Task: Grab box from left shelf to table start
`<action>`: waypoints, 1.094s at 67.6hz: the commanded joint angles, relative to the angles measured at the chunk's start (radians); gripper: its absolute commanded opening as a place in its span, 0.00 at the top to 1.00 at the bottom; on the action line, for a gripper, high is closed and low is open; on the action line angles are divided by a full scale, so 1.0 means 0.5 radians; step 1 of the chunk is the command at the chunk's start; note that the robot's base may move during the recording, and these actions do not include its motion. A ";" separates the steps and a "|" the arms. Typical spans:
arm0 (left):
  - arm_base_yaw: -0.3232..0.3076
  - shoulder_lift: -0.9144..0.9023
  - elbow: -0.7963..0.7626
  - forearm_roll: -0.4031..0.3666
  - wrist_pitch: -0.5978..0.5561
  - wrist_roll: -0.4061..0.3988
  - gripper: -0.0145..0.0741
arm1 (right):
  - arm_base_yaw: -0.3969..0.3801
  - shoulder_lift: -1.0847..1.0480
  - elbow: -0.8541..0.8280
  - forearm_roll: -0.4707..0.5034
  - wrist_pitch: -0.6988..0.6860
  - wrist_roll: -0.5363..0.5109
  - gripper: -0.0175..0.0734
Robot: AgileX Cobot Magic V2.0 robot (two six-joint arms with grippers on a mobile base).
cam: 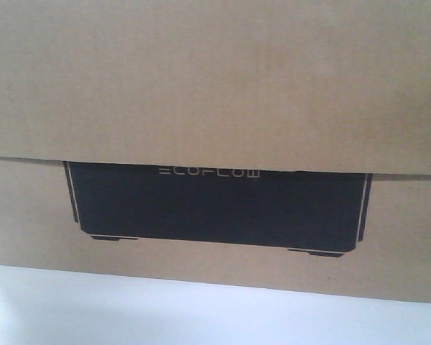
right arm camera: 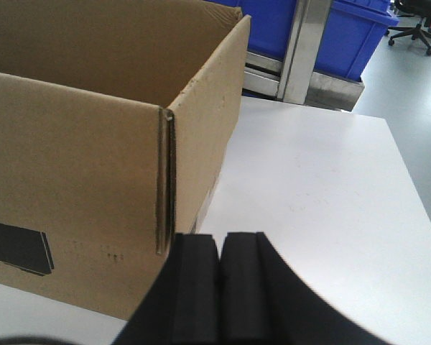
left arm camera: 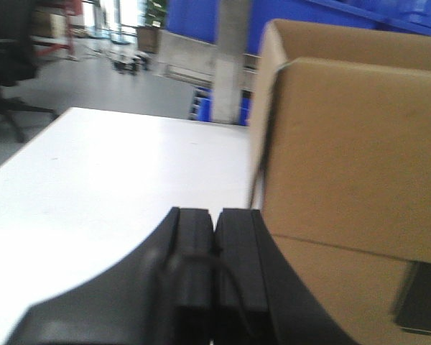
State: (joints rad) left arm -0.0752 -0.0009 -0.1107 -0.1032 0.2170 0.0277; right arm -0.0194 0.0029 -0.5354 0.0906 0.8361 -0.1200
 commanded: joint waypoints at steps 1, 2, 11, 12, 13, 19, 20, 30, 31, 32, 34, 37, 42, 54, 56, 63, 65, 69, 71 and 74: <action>0.049 -0.046 0.145 -0.013 -0.391 0.002 0.94 | -0.004 0.033 -0.040 -0.010 -0.184 -0.025 0.75; 0.053 -0.056 0.179 -0.007 -0.421 0.002 0.94 | -0.004 0.033 -0.040 -0.010 -0.184 -0.025 0.75; 0.053 -0.052 0.274 0.019 -0.392 0.002 0.94 | -0.004 0.033 -0.040 -0.010 -0.184 -0.025 0.75; 0.053 -0.052 0.278 0.019 -0.408 0.002 0.94 | -0.004 0.033 -0.040 -0.010 -0.184 -0.025 0.75; 0.053 -0.052 0.278 0.019 -0.403 0.002 0.94 | -0.004 0.033 -0.040 -0.010 -0.184 -0.025 0.75; 0.053 -0.052 0.278 0.019 -0.434 0.002 0.94 | -0.004 0.033 -0.040 -0.010 -0.184 -0.025 0.75; 0.053 -0.052 0.278 0.019 -0.434 0.002 0.94 | -0.004 0.033 -0.040 -0.010 -0.184 -0.025 0.75; 0.053 -0.052 0.275 0.019 -0.434 0.002 0.94 | -0.004 0.033 -0.040 -0.010 -0.184 -0.025 0.75; 0.053 -0.052 0.275 0.019 -0.434 0.002 0.94 | -0.004 0.033 -0.040 -0.010 -0.184 -0.025 0.75; 0.053 -0.052 0.275 0.019 -0.434 0.002 0.94 | -0.004 0.033 -0.040 -0.010 -0.184 -0.025 0.75; 0.053 -0.052 0.275 0.019 -0.434 0.002 0.94 | -0.004 0.033 -0.040 -0.010 -0.184 -0.025 0.75; 0.053 -0.052 0.275 0.019 -0.434 0.002 0.94 | -0.004 0.033 -0.040 -0.010 -0.184 -0.025 0.75; 0.053 -0.052 0.275 0.019 -0.434 0.002 0.94 | -0.004 0.033 -0.040 -0.010 -0.184 -0.025 0.75; 0.053 -0.052 0.275 0.019 -0.434 0.002 0.94 | -0.004 0.033 -0.040 -0.010 -0.184 -0.025 0.75; 0.053 -0.052 0.275 0.019 -0.434 0.002 0.94 | -0.004 0.033 -0.040 -0.010 -0.184 -0.025 0.75; 0.053 -0.052 0.275 0.019 -0.434 0.002 0.94 | -0.004 0.033 -0.040 -0.010 -0.187 -0.025 0.75; 0.053 -0.052 0.275 0.019 -0.434 0.002 0.94 | -0.004 0.033 -0.040 -0.010 -0.187 -0.025 0.75; 0.053 -0.052 0.275 0.019 -0.434 0.002 0.94 | -0.004 0.030 -0.020 -0.003 -0.209 -0.023 0.75; 0.053 -0.052 0.275 0.019 -0.434 0.002 0.94 | -0.004 0.030 0.014 0.002 -0.248 -0.023 0.75; 0.053 -0.052 0.275 0.019 -0.434 0.002 0.94 | -0.011 0.030 0.098 0.002 -0.369 0.013 0.75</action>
State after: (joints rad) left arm -0.0512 -0.0104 0.0302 -0.0958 0.0946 0.0277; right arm -0.0194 0.0024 -0.5123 0.0906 0.8027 -0.1200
